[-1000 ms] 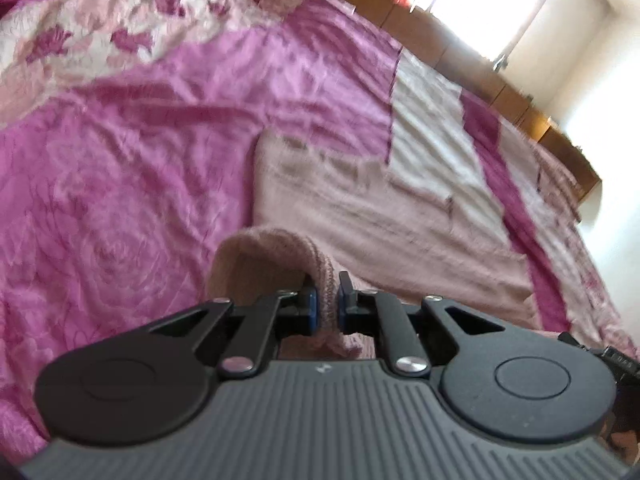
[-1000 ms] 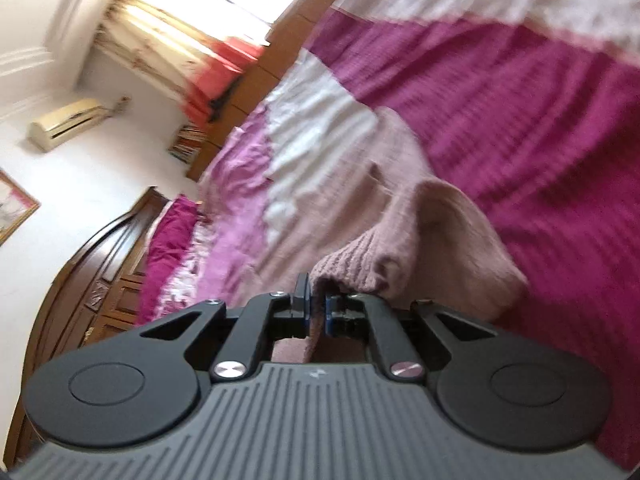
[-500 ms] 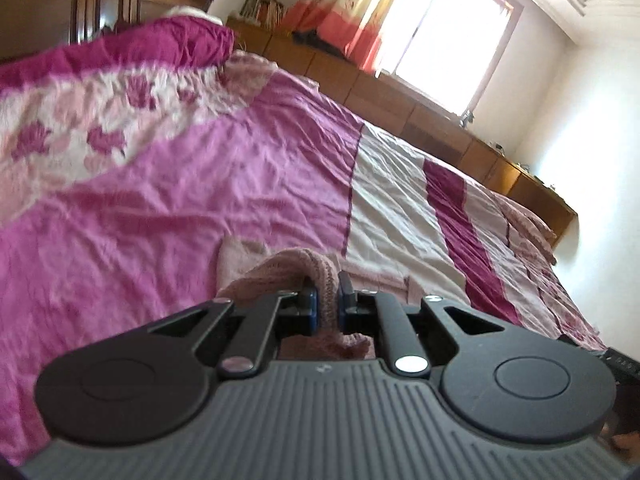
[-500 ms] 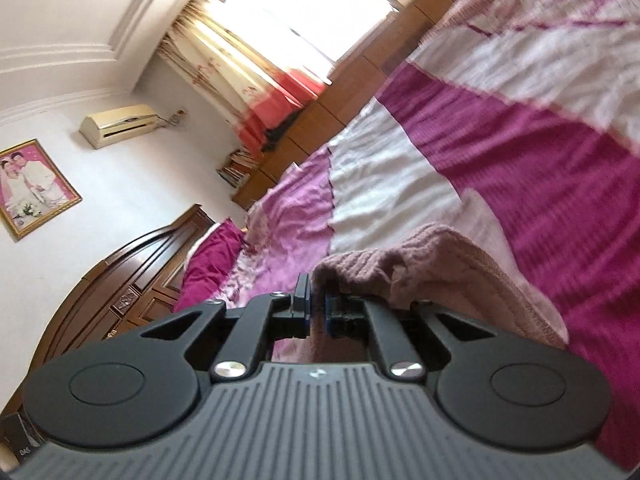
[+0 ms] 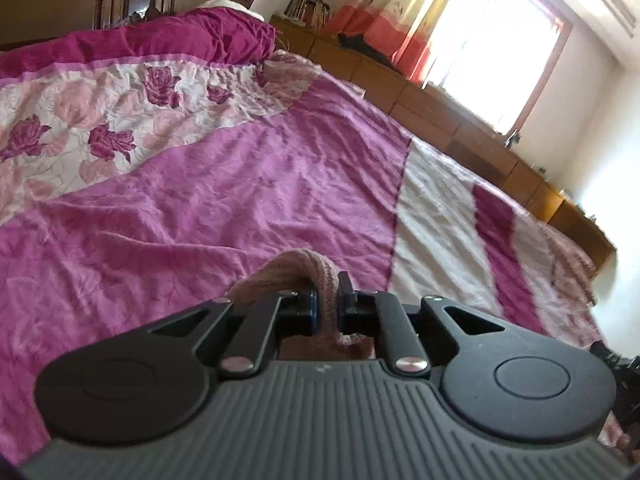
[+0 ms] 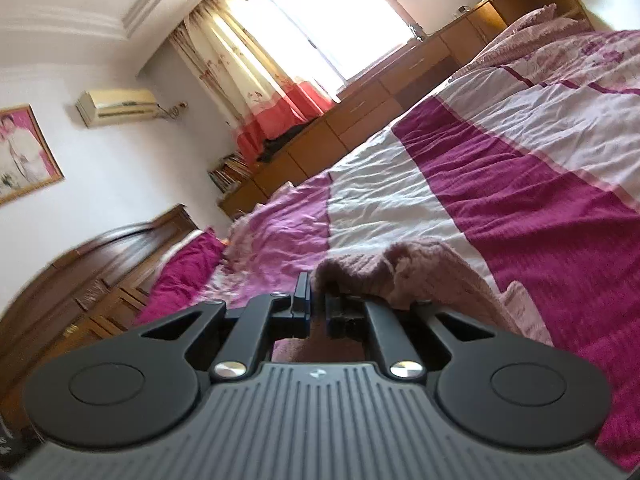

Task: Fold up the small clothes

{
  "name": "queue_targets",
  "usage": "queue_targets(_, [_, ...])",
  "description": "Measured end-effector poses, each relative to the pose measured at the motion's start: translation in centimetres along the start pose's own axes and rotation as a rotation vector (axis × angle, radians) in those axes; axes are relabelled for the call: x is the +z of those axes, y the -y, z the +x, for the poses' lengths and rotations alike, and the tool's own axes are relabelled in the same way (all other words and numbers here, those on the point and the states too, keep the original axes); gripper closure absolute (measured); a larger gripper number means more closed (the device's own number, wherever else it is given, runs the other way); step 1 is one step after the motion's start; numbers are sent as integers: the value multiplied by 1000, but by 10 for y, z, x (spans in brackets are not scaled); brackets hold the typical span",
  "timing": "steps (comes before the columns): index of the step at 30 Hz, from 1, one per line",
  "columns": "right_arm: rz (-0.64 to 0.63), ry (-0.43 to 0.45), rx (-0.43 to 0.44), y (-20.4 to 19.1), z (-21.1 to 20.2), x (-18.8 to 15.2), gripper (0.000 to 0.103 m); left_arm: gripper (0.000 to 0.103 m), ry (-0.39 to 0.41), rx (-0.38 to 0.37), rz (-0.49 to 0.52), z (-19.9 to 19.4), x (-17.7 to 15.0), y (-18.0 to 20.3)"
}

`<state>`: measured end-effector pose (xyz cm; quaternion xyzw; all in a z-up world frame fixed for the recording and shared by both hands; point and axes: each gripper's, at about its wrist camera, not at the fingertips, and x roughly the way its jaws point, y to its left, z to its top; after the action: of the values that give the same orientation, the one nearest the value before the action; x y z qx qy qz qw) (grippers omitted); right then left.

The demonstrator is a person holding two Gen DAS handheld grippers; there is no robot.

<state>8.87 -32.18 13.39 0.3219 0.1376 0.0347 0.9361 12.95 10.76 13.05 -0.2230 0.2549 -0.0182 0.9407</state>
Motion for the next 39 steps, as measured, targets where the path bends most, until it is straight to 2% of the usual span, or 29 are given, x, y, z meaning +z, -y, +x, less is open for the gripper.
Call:
queue_targets(7, [18, -89, -116, 29, 66, -24, 97, 92, -92, 92, 73, 64, -17, -5])
queue_targets(14, [16, -168, -244, 54, 106, -54, 96, 89, -185, 168, 147, 108, -37, -9])
queue_targets(17, [39, -208, -265, 64, 112, -61, 78, 86, -210, 166, 173, 110, -39, -8])
queue_targets(19, [37, -208, -244, 68, 108, -62, 73, 71, -219, 161, 183, 106, -37, -8])
queue_targets(22, [10, -204, -228, 66, 96, -60, 57, 55, -227, 136, 190, 96, -37, -10])
queue_targets(24, [-18, -199, -212, 63, 85, -57, 48, 52, -228, 122, 217, 86, -39, -10])
queue_targets(26, [-56, -187, -207, 61, 72, -55, 45, 52, -230, 115, 241, 79, -41, -10])
queue_targets(31, [-117, -175, -220, 62, 43, -58, 43, 52, -229, 104, 293, 63, -50, -11])
queue_targets(39, [-95, -128, -236, 70, -8, -77, 42, 52, -258, 112, 370, 59, -63, -5])
